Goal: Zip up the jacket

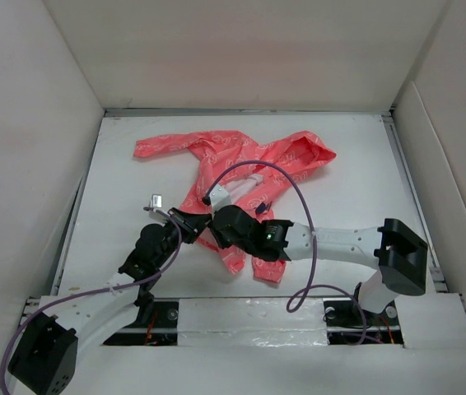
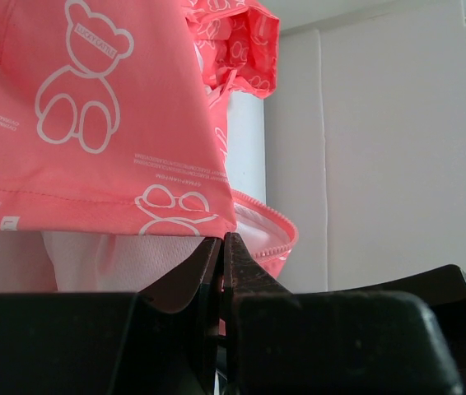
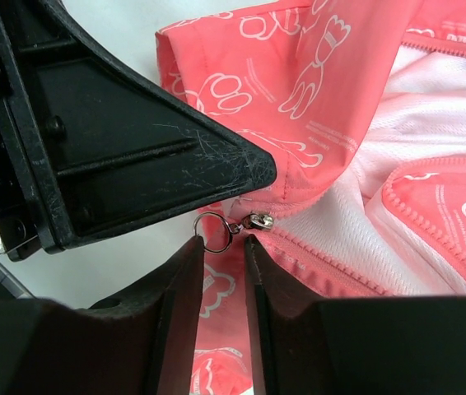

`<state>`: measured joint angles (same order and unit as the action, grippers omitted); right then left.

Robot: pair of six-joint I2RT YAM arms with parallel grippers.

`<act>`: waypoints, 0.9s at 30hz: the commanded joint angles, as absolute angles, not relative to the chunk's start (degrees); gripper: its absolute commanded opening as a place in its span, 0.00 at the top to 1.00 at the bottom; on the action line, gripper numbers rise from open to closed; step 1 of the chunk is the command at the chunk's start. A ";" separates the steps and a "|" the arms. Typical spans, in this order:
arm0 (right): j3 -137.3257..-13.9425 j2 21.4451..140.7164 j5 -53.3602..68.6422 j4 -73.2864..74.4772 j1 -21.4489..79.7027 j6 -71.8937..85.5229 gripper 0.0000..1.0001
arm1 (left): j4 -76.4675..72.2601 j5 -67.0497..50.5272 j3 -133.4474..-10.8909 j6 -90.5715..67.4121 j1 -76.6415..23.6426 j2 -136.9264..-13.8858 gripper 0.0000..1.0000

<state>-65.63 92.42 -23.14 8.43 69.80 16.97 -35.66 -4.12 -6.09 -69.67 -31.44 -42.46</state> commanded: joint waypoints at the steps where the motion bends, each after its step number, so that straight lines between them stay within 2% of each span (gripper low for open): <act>1: -68.55 92.90 -23.81 6.94 69.96 18.19 0.70 | -38.58 -5.54 -6.06 -69.70 -31.73 -41.48 1.00; 5: -67.59 91.85 -24.61 4.76 69.96 18.72 0.76 | -38.94 -5.89 -5.71 -69.96 -31.73 -41.57 1.00; 15: -67.33 91.23 -25.58 4.92 69.35 19.42 1.00 | -38.76 -6.06 -5.54 -70.05 -31.73 -40.87 1.00; 27: -60.56 80.87 -25.85 -2.89 66.19 19.42 1.00 | -37.53 -6.15 -5.27 -69.87 -31.73 -39.90 1.00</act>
<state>-61.43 84.40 -25.06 2.74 67.48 19.27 -35.62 -4.58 -6.00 -69.76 -31.44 -40.99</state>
